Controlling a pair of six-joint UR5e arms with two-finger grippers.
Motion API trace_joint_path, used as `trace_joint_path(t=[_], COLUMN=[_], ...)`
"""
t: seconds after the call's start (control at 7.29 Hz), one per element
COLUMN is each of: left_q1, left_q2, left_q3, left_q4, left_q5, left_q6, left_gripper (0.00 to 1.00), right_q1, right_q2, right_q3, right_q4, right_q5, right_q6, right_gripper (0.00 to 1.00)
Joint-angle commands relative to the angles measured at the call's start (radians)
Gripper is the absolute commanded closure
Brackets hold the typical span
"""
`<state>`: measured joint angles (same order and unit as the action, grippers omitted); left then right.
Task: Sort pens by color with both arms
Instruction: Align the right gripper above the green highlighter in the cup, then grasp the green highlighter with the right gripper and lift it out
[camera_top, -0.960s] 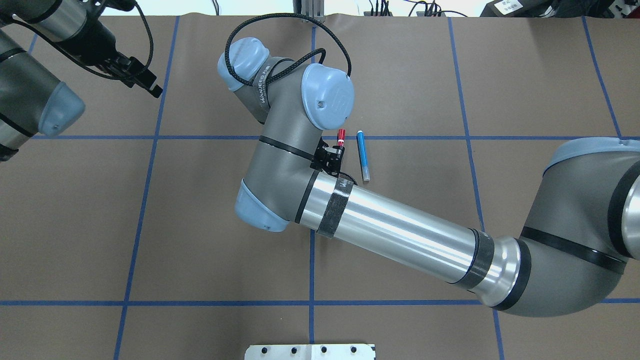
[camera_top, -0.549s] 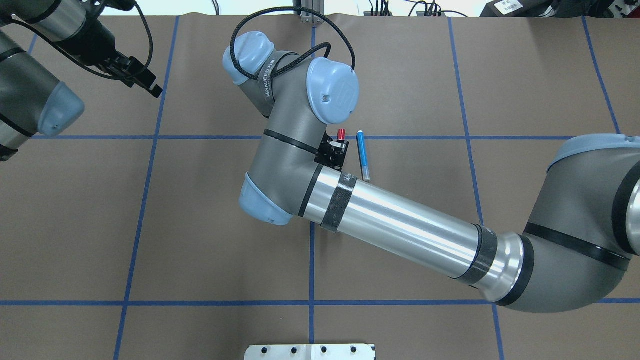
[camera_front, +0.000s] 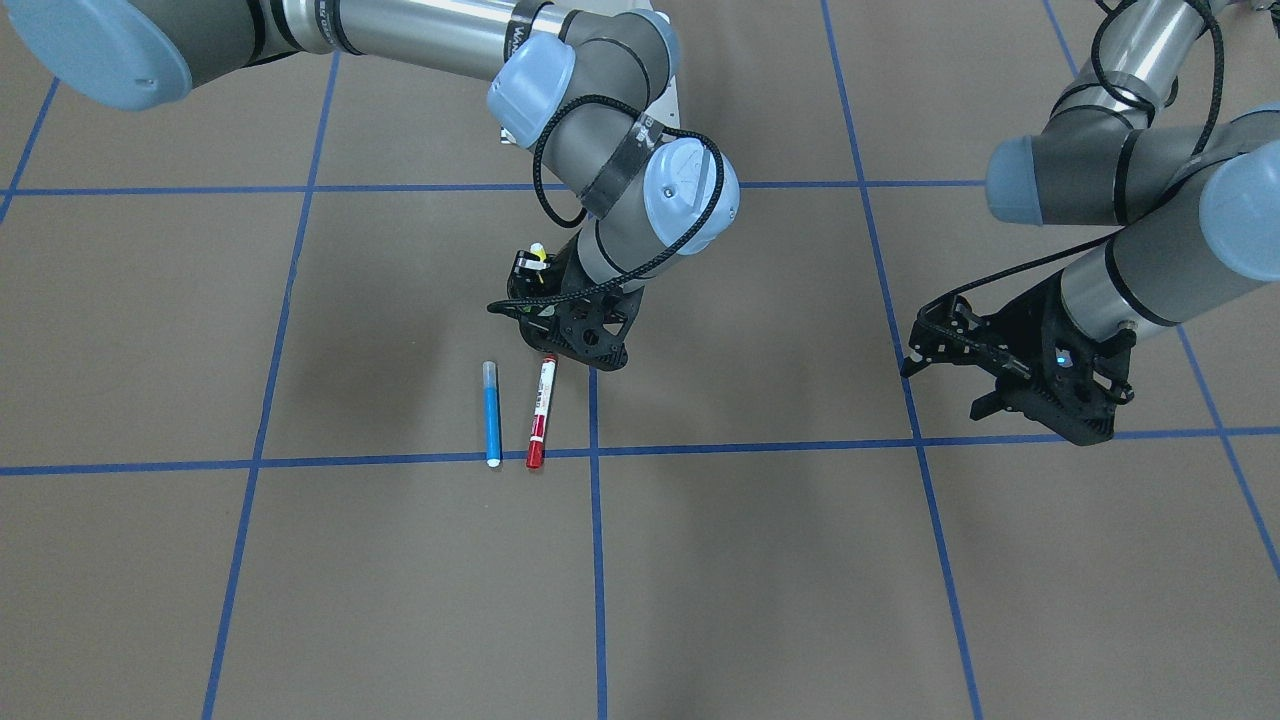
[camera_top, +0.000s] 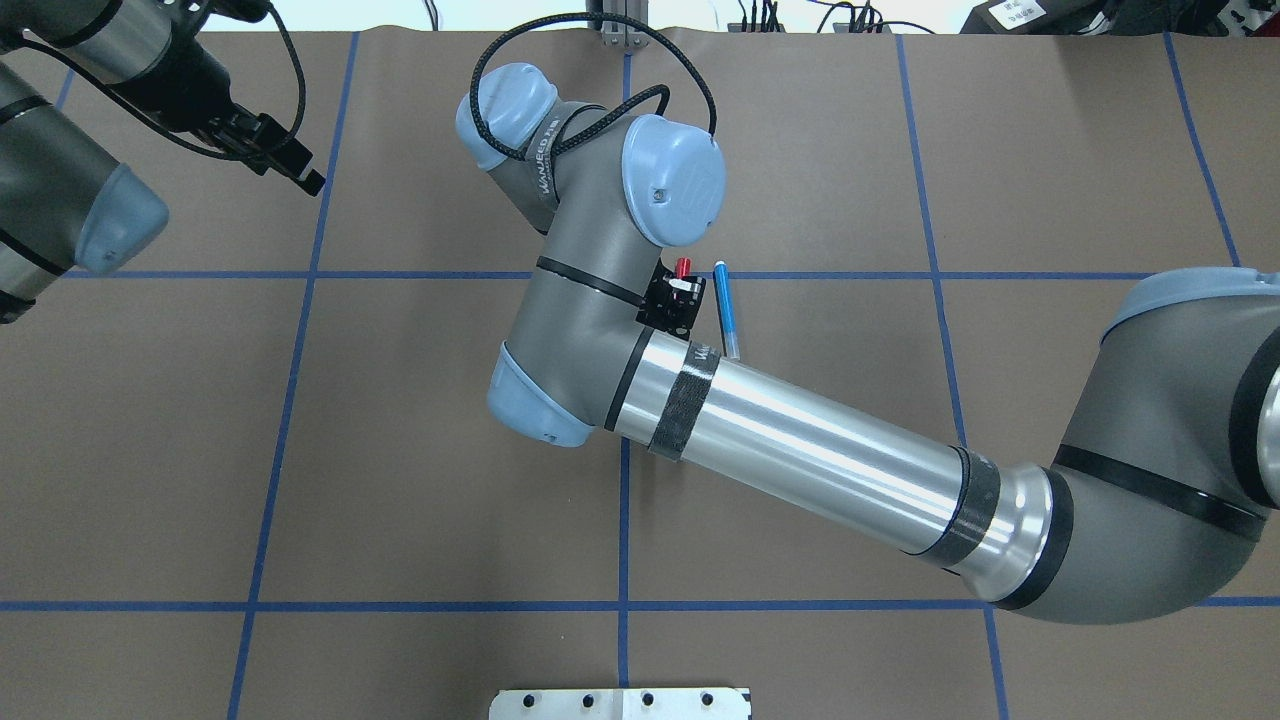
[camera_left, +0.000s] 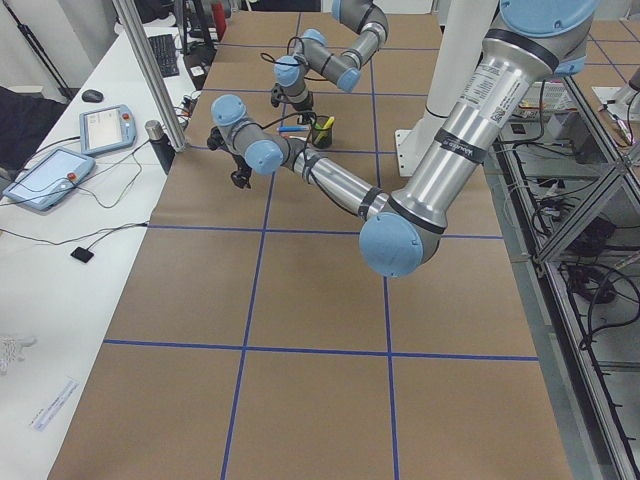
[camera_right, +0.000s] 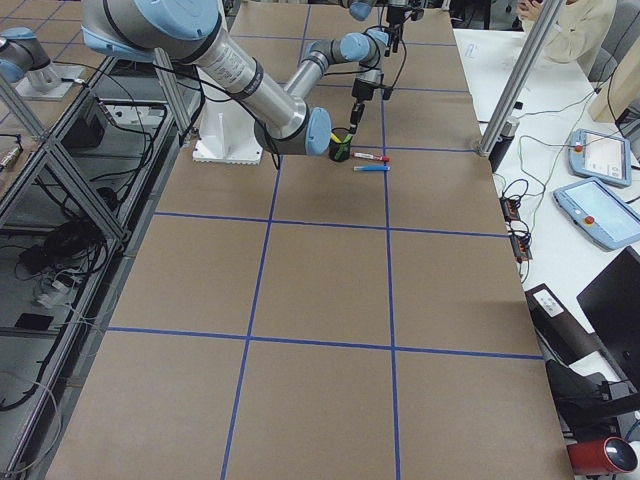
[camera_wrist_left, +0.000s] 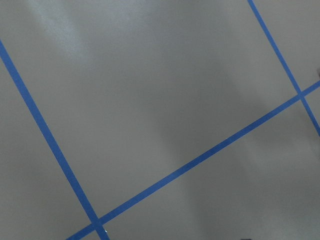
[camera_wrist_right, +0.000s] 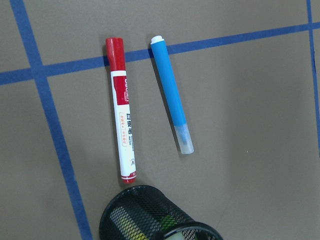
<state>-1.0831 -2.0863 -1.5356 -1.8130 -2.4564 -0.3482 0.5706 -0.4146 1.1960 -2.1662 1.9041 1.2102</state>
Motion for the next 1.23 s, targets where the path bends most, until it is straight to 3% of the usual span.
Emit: trace_joint_path(t=[0.0,0.14,0.41,0.69,1.1], left_q1=[0.002,0.002,0.005,0.006,0.014], left_q2=[0.000,0.000,-0.001,-0.001,-0.006], left_q3=[0.003,0.005,0.006,0.008,0.008], left_q4=[0.000,0.000,0.000,0.000,0.003], left_q5=[0.001,0.001,0.001,0.001,0.014], left_q6=[0.000,0.000,0.000,0.000,-0.015], left_gripper=[0.13,0.13,0.13,0.13,0.13], right_q1=[0.000,0.000,0.003,0.043,0.156], right_q2=[0.000,0.000,0.002,0.026,0.075], right_q3=[0.002,0.007,0.045,0.175,0.159], right_q4=[0.000,0.000,-0.035,-0.194,-0.184], right_q5=[0.001,0.001,0.003,0.019,0.143], right_q6=[-0.001,-0.001,-0.012,-0.069,-0.096], right_gripper=[0.87,0.94,0.94,0.94,0.91])
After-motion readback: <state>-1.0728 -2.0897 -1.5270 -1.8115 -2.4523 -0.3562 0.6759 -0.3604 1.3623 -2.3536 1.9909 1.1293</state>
